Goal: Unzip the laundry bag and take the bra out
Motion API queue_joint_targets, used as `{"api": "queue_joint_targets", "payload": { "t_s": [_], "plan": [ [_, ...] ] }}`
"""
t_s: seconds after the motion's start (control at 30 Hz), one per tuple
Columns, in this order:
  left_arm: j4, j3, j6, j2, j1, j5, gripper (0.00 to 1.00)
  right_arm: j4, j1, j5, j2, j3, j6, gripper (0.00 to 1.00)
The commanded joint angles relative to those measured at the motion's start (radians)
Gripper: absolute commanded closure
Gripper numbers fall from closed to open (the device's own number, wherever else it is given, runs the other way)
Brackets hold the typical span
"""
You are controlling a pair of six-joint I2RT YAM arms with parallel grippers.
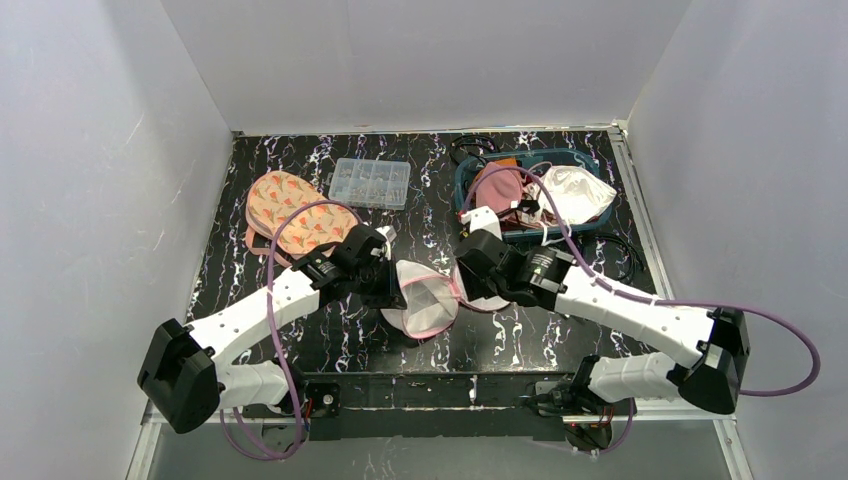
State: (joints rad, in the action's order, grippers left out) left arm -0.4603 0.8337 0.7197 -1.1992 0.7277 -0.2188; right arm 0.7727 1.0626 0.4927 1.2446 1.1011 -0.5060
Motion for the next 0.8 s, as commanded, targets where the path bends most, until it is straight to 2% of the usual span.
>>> {"api": "queue_joint_targets", "payload": {
  "t_s": [0.0, 0.07, 0.23, 0.43, 0.6, 0.77],
  "plan": [
    [-0.026, -0.012, 0.002, 0.044, -0.007, 0.005, 1.0, -0.094, 0.002, 0.102, -0.122, -0.075, -0.05, 0.32],
    [-0.041, -0.009, -0.004, 0.046, -0.007, 0.015, 1.0, -0.125, -0.034, 0.096, -0.196, -0.153, -0.077, 0.27],
    [-0.054, -0.006, -0.005, 0.054, -0.006, 0.033, 1.0, -0.284, -0.191, -0.1, -0.379, -0.432, -0.245, 0.25],
    [-0.051, -0.034, 0.006, 0.078, -0.006, 0.05, 1.0, -0.496, -0.222, -0.056, -0.609, -0.72, -0.483, 0.23],
    [-0.048, -0.045, 0.014, 0.087, -0.007, 0.043, 1.0, -0.631, -0.224, 0.016, -0.644, -0.856, -0.619, 0.16],
    [-0.047, -0.047, 0.016, 0.087, -0.006, 0.036, 1.0, -0.76, -0.232, 0.074, -0.592, -0.922, -0.658, 0.17]
  ]
}}
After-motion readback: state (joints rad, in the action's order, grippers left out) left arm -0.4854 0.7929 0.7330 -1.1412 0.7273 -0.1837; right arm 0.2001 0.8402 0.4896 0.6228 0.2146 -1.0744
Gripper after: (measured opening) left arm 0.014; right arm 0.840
